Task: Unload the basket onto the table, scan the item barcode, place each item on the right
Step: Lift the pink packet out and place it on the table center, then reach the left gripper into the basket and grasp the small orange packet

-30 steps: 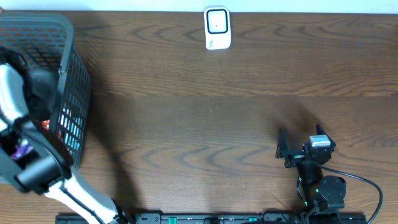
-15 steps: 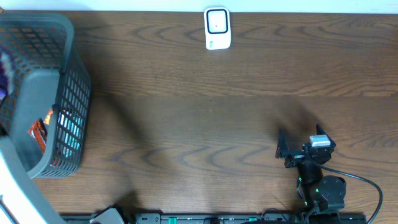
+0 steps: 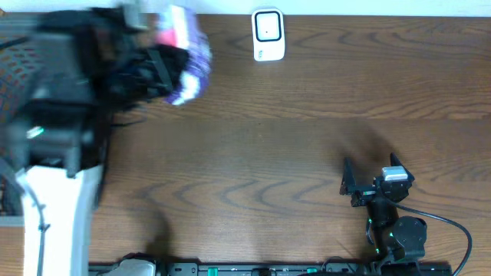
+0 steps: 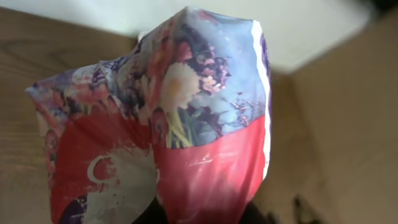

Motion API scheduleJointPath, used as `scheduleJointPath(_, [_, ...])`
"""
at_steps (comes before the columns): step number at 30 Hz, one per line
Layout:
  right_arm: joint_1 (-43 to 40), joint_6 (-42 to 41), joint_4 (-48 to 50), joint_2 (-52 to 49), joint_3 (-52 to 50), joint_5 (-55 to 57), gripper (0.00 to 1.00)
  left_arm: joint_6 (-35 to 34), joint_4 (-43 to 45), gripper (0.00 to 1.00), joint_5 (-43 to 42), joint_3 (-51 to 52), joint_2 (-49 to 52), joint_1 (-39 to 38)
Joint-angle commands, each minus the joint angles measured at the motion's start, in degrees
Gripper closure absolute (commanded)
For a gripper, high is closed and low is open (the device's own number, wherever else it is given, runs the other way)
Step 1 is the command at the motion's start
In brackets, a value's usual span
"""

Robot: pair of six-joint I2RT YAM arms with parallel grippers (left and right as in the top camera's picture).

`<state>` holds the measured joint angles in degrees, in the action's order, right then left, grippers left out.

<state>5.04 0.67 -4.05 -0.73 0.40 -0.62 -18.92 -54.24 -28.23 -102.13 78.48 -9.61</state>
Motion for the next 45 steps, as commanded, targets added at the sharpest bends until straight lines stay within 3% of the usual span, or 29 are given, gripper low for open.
scheduleJointPath(1, [-0.13,-0.39,-0.24,0.24,-0.09,-0.37,0.01,7.10,-0.13,0.92,13.33,1.53,4.35,-7.52])
scheduleJointPath(7, [-0.13,-0.42,-0.24,0.24,-0.09,-0.37,0.01,7.10,-1.55,0.92,32.94,1.62,15.10,-15.78])
scheduleJointPath(12, [-0.13,-0.39,-0.24,0.24,-0.09,-0.37,0.01,7.08,-2.97,0.85,37.05,1.62,24.63,-18.32])
scheduleJointPath(15, [-0.13,-0.42,-0.26,0.24,-0.09,-0.37,0.01,7.08,-3.58,0.64,37.05,1.62,29.44,-18.86])
scheduleJointPath(18, [-0.13,-0.39,-0.26,0.24,-0.09,-0.37,0.01,7.08,-4.00,0.57,37.07,1.62,32.22,-18.86])
scheduleJointPath(19, [-0.13,-0.39,-0.24,0.24,-0.09,-0.37,0.01,7.08,-4.00,0.49,37.07,1.62,32.46,-18.80])
scheduleJointPath(21, [-0.13,-0.39,-0.24,0.24,-0.09,-0.37,0.01,7.10,-4.00,0.22,37.11,1.53,32.22,-18.71])
scheduleJointPath(24, [-0.13,-0.39,-0.24,0.24,-0.09,-0.37,0.01,7.10,-4.00,0.21,38.05,0.55,30.36,-18.51])
scheduleJointPath(30, [-0.13,-0.42,-0.24,0.24,-0.09,-0.37,0.01,7.13,-2.49,0.21,49.83,-0.50,20.11,-17.07])
scheduleJointPath(35, [-0.13,-0.39,-0.24,0.24,-0.09,-0.37,0.01,7.08,0.55,0.20,62.49,-0.50,10.12,-11.56])
scheduleJointPath(39, [-0.13,-0.39,-0.24,0.24,-0.09,-0.37,0.01,5.79,2.08,0.20,64.52,-0.50,4.63,-1.46])
scheduleJointPath(41, [-0.13,-0.39,-0.24,0.24,-0.09,-0.37,0.01,1.70,1.53,0.20,64.52,-0.50,3.10,5.20])
scheduleJointPath(42, [-0.13,-0.42,-0.24,0.24,-0.09,-0.37,0.01,-0.96,0.96,0.11,64.50,-0.50,2.69,8.17])
scheduleJointPath(45, [-0.13,-0.39,-0.24,0.24,-0.09,-0.37,0.01,-11.47,-1.95,0.05,63.65,-0.48,2.36,18.47])
